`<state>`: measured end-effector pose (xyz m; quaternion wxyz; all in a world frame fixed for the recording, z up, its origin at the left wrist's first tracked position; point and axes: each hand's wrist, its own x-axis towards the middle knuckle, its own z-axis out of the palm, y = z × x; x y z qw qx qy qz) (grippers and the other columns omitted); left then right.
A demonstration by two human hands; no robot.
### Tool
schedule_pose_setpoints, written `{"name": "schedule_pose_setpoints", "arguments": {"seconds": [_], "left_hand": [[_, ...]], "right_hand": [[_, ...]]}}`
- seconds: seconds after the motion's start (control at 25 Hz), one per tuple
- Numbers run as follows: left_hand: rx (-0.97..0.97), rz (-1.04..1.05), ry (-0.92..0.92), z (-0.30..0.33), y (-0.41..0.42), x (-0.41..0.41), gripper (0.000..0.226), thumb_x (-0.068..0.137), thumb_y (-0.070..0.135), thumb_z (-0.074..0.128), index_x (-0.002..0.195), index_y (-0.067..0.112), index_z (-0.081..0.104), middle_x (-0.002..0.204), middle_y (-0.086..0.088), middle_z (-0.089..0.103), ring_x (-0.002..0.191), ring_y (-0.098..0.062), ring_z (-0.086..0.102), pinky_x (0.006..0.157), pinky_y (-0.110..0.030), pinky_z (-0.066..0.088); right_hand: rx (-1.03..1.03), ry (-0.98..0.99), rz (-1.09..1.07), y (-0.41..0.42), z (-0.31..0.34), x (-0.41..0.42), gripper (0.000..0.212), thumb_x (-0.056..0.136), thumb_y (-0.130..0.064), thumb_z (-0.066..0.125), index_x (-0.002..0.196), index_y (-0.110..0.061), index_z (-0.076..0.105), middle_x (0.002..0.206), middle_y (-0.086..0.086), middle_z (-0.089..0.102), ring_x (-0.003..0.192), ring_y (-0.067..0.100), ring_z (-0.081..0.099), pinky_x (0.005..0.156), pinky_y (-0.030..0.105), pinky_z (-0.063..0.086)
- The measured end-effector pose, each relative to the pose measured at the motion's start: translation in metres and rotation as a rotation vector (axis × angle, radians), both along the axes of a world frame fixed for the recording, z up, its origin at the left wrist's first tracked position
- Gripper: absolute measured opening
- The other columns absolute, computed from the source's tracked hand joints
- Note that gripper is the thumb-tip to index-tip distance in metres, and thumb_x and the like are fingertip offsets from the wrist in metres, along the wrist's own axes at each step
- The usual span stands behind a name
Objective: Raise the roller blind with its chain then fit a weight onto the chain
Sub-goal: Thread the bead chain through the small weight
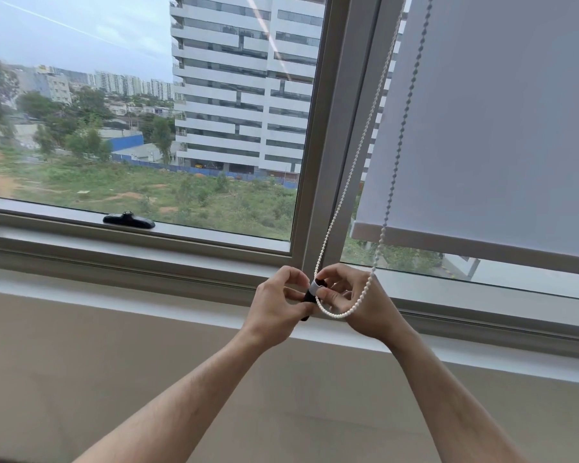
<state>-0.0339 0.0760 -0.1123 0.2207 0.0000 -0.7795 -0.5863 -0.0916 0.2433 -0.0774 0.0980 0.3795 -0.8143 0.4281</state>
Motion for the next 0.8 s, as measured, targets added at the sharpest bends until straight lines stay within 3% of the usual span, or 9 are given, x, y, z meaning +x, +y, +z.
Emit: {"name": "schedule_pose_setpoints", "arguments": {"seconds": [0.16,0.36,0.6,0.72,0.8], "left_hand": [[0.039,-0.025,0.011,-0.003,0.002,0.0,0.032,0.068,-0.002,0.08,0.085,0.022,0.067,0.077,0.0,0.074,0.063,-0.011,0.069,0.058,-0.031,0.06],[0.065,-0.035,0.013,-0.005,0.003,0.001,0.027,0.066,0.001,0.081,0.083,0.018,0.069,0.072,-0.001,0.075,0.06,-0.012,0.068,0.059,-0.031,0.06],[0.144,-0.096,-0.023,-0.014,0.003,0.003,0.025,0.068,0.002,0.084,0.086,0.011,0.068,0.073,-0.009,0.074,0.058,-0.02,0.067,0.06,-0.029,0.056],[0.181,-0.115,-0.045,-0.022,0.002,0.005,0.025,0.069,0.001,0.084,0.088,0.009,0.068,0.073,-0.011,0.074,0.059,-0.021,0.065,0.062,-0.032,0.057],[0.188,-0.12,-0.054,-0.027,0.001,0.005,0.024,0.071,0.002,0.083,0.088,0.009,0.069,0.071,-0.008,0.074,0.058,-0.019,0.066,0.062,-0.031,0.058]], "right_hand": [[-0.074,-0.089,0.014,0.002,-0.008,0.001,0.014,0.083,-0.021,0.078,0.095,-0.022,0.072,0.078,0.0,0.07,0.069,0.01,0.067,0.065,0.018,0.053],[-0.144,-0.148,0.009,0.003,-0.017,0.001,0.017,0.082,-0.019,0.078,0.099,-0.02,0.074,0.079,-0.007,0.069,0.071,0.0,0.065,0.068,0.013,0.051],[-0.231,-0.31,0.094,0.001,-0.04,0.006,0.022,0.086,-0.008,0.073,0.106,-0.018,0.071,0.095,0.006,0.077,0.092,0.021,0.073,0.081,0.032,0.059],[-0.312,-0.407,0.079,-0.003,-0.053,0.01,0.02,0.085,-0.009,0.073,0.101,-0.021,0.071,0.092,0.001,0.078,0.084,0.009,0.072,0.073,0.023,0.056],[-0.365,-0.481,0.051,-0.006,-0.062,0.011,0.017,0.085,-0.012,0.074,0.101,-0.018,0.071,0.094,0.004,0.077,0.084,0.011,0.071,0.073,0.024,0.055]]}}
